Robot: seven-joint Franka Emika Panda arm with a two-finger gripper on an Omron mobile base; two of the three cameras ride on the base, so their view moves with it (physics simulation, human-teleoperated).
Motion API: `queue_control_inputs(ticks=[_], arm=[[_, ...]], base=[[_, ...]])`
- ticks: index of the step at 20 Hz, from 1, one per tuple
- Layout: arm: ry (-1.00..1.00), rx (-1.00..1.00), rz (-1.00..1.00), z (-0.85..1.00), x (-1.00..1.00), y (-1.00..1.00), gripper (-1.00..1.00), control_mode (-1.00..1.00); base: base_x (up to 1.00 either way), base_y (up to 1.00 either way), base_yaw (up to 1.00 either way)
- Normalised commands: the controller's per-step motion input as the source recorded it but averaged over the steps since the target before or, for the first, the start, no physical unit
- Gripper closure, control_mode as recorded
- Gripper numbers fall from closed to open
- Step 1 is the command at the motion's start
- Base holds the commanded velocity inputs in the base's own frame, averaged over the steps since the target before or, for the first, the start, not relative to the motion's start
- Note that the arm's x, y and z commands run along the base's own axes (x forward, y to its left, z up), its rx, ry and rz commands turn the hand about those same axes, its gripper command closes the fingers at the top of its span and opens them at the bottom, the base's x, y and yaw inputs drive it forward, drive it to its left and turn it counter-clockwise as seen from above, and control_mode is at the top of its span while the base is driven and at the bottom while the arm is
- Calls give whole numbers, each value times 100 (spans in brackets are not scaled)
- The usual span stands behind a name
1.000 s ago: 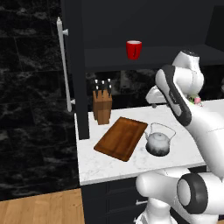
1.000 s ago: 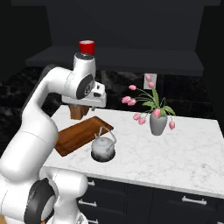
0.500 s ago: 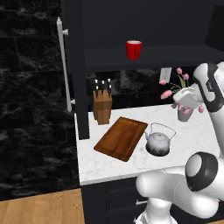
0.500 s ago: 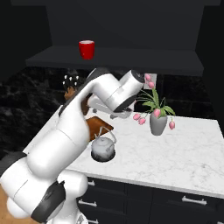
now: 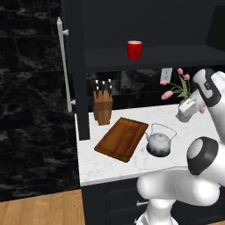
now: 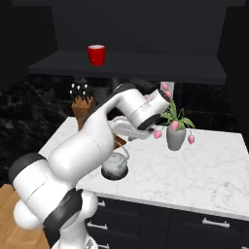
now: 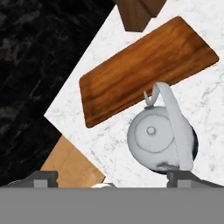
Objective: Pick the kettle from the counter and place it on the tray. Then pick the mug from the cabinet and place it on the tray. Then close the cabinet doors.
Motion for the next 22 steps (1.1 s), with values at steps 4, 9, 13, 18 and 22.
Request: queue_control_inputs(ticks=[4, 9, 13, 18, 22], arm=[[0, -3, 17, -69, 7, 0, -100, -100], [0, 0, 10, -52, 10, 0, -100, -100], [0, 0, 3, -30, 14, -1, -100, -100], [0, 0, 0, -23, 22, -12, -100, -100], [0, 0, 0, -20, 22, -26, -100, -100]], base=[[0, 0, 0], [0, 0, 0], [0, 0, 0], [0, 0, 0], [0, 0, 0]])
